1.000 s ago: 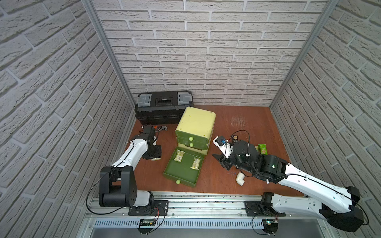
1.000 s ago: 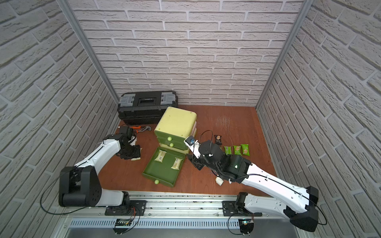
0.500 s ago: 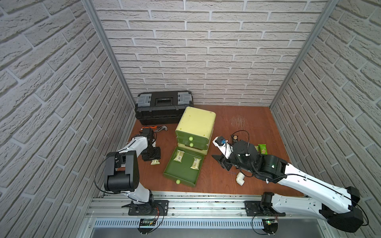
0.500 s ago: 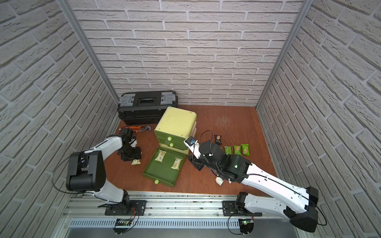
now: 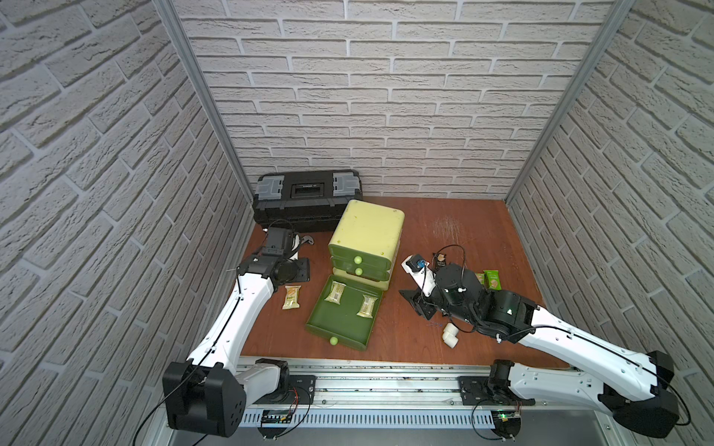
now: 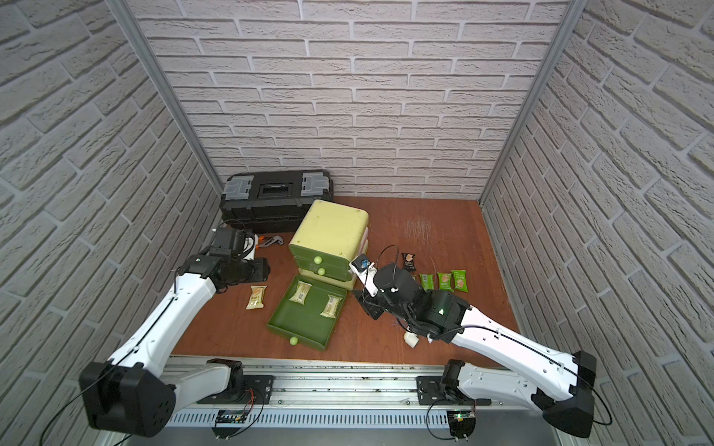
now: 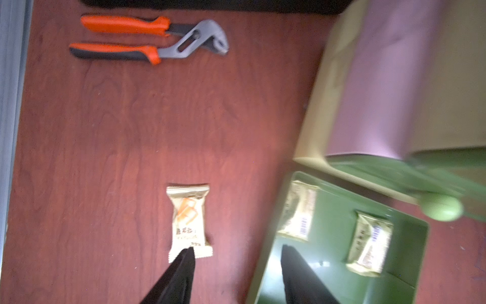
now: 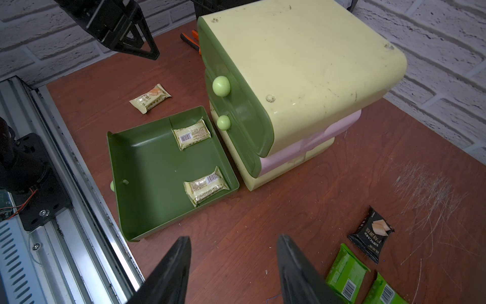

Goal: Take the cookies out of the drawer
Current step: Place the cookie at the center of the board.

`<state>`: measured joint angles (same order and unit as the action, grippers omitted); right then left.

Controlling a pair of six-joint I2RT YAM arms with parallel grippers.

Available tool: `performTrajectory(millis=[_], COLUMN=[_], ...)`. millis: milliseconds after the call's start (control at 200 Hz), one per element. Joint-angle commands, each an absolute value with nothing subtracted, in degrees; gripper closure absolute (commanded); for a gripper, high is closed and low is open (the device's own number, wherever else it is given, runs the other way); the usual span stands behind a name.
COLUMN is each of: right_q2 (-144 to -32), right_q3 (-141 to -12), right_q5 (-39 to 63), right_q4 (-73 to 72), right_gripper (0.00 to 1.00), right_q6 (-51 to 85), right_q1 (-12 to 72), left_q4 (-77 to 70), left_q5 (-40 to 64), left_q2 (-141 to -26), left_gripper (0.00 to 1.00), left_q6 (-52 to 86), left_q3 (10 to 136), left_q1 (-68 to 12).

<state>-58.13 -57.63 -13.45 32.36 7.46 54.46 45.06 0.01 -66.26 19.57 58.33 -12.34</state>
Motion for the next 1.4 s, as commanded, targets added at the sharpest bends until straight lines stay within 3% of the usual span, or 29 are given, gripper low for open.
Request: performTrajectory(millis=[0, 185, 330, 660, 1085, 1395], right_q2=[-56.62, -55.38, -55.29, -56.91, -57.69, -57.57], right_q3=[-56.62, -55.42, -55.37, -57.07, -58.69, -58.97], right_q5=[-14.67, -14.94, -14.15, -13.27, -13.2, -13.34], right_q4=[31.94, 31.98, 31.15, 32.12, 33.22, 33.31], right_gripper=[0.43, 0.43, 0.43, 0.43, 0.44, 0.44], right_q6=[10.34, 11.42, 11.23, 10.18, 9.58, 9.35], right_q1=[54.09, 53.93, 53.96, 53.9, 53.96, 53.94], left_q4=[48.52, 45.87, 36.37, 20.71, 12.84, 11.45], left_q5=[-5.81, -15.55, -18.52, -19.01, -18.85, -18.72], left_q2=[-65.66, -66.23, -68.93, -77.55, -82.67, -85.16], left_gripper=[0.42, 0.42, 0.42, 0.38, 0.38, 0.49], left_q6=[26.08, 31.53, 31.53, 30.19, 30.21, 30.82], left_q3=[57.86, 53.77, 48.53, 42.35, 38.2, 37.57], left_q1=[-19.07, -32.34, -37.68, -39.24, -38.86, -38.32])
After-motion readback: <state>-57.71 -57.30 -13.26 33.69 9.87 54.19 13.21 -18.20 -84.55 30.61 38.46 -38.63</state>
